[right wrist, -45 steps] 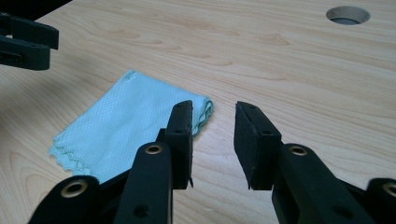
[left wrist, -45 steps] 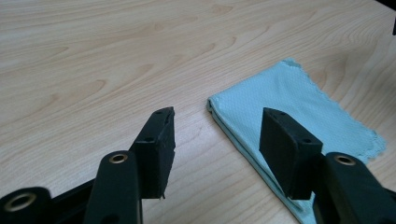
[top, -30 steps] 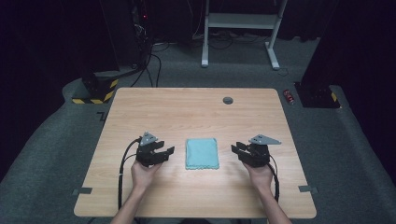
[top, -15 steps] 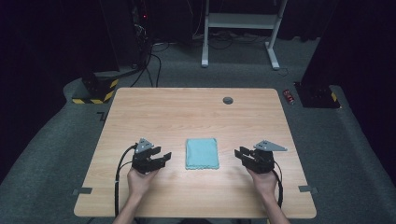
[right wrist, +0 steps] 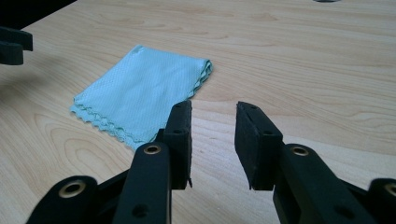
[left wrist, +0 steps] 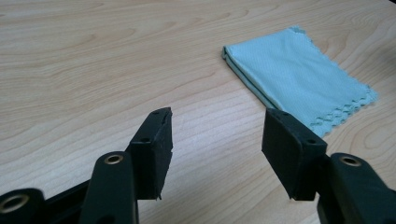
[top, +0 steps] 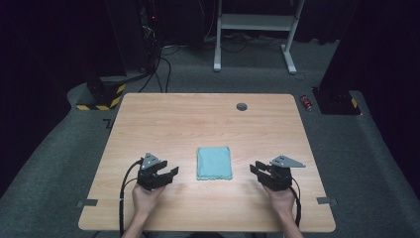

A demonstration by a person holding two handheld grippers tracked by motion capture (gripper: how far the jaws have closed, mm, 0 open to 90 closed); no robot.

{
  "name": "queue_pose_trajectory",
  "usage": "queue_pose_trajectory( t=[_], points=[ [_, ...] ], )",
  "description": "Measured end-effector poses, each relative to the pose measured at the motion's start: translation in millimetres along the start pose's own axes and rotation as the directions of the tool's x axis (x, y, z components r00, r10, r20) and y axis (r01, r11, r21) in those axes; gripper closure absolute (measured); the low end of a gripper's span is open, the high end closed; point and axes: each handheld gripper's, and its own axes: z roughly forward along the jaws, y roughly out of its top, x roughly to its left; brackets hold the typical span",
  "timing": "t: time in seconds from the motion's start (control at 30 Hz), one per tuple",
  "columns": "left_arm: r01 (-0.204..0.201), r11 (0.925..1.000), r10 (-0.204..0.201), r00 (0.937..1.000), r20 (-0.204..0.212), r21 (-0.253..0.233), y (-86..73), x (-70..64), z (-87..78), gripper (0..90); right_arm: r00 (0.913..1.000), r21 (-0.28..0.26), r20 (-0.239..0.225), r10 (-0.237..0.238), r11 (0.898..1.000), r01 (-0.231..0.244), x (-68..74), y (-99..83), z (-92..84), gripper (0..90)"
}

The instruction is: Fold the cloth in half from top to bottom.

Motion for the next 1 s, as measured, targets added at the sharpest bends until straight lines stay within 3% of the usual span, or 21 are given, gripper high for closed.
queue_pose_trajectory(
  t=[0.6,0.77,1.0],
  points=[
    [-0.002,0.999,0.005,0.9982,-0.061,0.044,-19.4,6.6,1.8,42.1,0.9979,0.054,0.062,0.015,0.998,-0.019,-9.3,-22.5,-4.6,65.2],
    [-0.065,0.9949,0.075,0.9884,-0.132,0.077,-20.9,3.7,3.9,41.8,0.9948,0.077,0.101,0.003,0.997,-0.011,-11.8,-27.1,-5.9,64.8],
    [-0.069,0.9928,0.083,0.9845,-0.154,0.098,-22.4,5.6,7.0,41.5,0.9871,0.114,0.153,-0.047,0.993,0.029,-13.0,-31.8,-4.6,64.5]
  ],
)
